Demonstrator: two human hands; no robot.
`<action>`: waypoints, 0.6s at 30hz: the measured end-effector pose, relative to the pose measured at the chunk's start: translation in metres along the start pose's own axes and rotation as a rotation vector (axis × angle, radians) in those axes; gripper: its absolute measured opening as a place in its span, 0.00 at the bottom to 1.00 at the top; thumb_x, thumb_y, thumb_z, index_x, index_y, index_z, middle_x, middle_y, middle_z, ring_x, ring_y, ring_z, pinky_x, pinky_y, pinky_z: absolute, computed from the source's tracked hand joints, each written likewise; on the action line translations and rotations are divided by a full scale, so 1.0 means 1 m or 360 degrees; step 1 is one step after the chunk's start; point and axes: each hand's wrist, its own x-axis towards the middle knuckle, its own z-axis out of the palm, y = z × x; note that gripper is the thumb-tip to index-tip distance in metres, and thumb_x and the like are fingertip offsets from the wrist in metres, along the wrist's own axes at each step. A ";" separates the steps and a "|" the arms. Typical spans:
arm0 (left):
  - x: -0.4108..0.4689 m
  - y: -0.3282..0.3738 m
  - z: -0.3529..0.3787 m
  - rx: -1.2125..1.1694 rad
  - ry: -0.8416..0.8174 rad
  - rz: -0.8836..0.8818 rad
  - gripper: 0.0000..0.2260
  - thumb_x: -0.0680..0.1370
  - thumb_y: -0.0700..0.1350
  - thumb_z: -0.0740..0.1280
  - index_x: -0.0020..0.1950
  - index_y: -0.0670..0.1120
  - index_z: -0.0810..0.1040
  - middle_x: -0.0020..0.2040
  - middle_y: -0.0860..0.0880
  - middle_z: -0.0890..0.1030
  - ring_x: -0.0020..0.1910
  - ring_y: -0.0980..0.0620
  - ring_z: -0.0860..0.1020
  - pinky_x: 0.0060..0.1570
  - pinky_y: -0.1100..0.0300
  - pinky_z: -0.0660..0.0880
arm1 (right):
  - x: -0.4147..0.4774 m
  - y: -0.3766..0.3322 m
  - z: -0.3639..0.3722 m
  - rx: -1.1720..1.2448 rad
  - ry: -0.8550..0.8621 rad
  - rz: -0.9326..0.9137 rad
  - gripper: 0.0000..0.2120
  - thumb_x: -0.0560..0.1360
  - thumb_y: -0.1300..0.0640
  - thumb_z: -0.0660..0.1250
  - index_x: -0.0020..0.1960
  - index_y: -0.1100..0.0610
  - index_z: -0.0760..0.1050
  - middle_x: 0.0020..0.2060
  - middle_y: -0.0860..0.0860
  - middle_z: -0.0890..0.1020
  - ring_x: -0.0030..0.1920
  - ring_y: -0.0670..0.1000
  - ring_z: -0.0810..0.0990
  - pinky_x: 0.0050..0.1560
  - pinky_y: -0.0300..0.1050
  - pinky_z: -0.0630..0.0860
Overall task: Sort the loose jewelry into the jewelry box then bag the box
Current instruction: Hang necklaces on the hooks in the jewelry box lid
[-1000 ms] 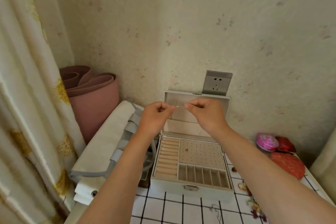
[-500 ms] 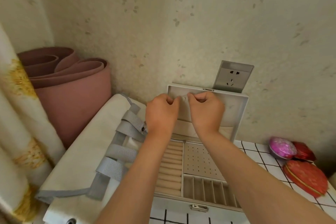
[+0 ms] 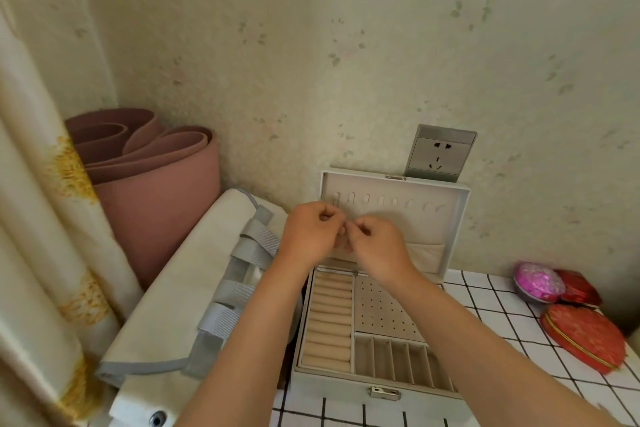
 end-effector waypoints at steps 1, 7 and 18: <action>-0.001 0.001 -0.001 -0.0084 -0.0043 -0.0015 0.06 0.78 0.41 0.67 0.44 0.49 0.83 0.36 0.51 0.84 0.36 0.52 0.83 0.47 0.51 0.82 | -0.006 -0.003 -0.001 0.0091 -0.0140 0.0061 0.12 0.80 0.59 0.62 0.43 0.58 0.81 0.37 0.51 0.84 0.33 0.41 0.80 0.39 0.42 0.75; -0.009 0.009 -0.012 -0.0163 -0.0351 -0.0029 0.11 0.82 0.40 0.61 0.57 0.48 0.81 0.48 0.51 0.84 0.46 0.57 0.82 0.48 0.66 0.78 | -0.027 -0.010 -0.006 0.0713 -0.0592 0.0395 0.11 0.79 0.61 0.63 0.59 0.55 0.79 0.49 0.52 0.87 0.51 0.51 0.86 0.55 0.51 0.78; -0.016 0.001 -0.017 0.0065 -0.0418 0.0014 0.15 0.81 0.41 0.62 0.68 0.47 0.75 0.55 0.50 0.81 0.45 0.56 0.82 0.52 0.59 0.79 | -0.024 -0.013 -0.030 0.0280 -0.0541 0.0211 0.10 0.81 0.55 0.65 0.46 0.56 0.82 0.33 0.50 0.81 0.34 0.45 0.77 0.45 0.43 0.77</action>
